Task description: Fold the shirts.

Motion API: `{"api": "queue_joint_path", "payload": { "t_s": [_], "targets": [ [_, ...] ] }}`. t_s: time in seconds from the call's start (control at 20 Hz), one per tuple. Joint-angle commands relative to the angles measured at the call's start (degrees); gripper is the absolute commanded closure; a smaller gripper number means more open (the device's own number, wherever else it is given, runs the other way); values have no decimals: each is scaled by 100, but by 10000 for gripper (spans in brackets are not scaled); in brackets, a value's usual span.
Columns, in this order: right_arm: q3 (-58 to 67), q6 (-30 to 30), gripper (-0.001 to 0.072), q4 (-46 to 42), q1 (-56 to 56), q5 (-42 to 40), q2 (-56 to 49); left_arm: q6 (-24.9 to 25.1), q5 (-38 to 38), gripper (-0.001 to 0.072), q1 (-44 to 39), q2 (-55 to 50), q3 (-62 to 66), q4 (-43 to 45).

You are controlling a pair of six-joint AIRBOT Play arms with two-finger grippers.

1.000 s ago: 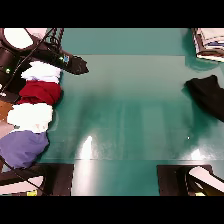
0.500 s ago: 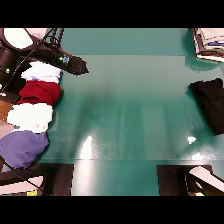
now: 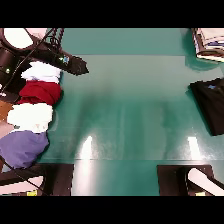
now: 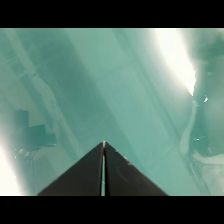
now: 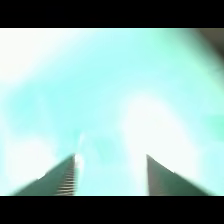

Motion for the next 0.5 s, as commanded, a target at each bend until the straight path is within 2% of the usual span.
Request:
{"api": "queue_joint_path", "payload": {
  "t_s": [0.0,0.05,0.1,0.45],
  "targets": [
    [31,-7,563,251,1606,-146,-2,2,103,682,-4,-2,0,-2],
    [31,-9,678,214,1928,-232,0,2,138,682,-4,-2,0,-2],
    [31,-61,699,216,2223,-295,-2,2,160,682,-4,-2,0,-2],
    [28,-160,699,219,2931,-293,-2,2,184,682,-4,-2,0,-2]
  ]
}}
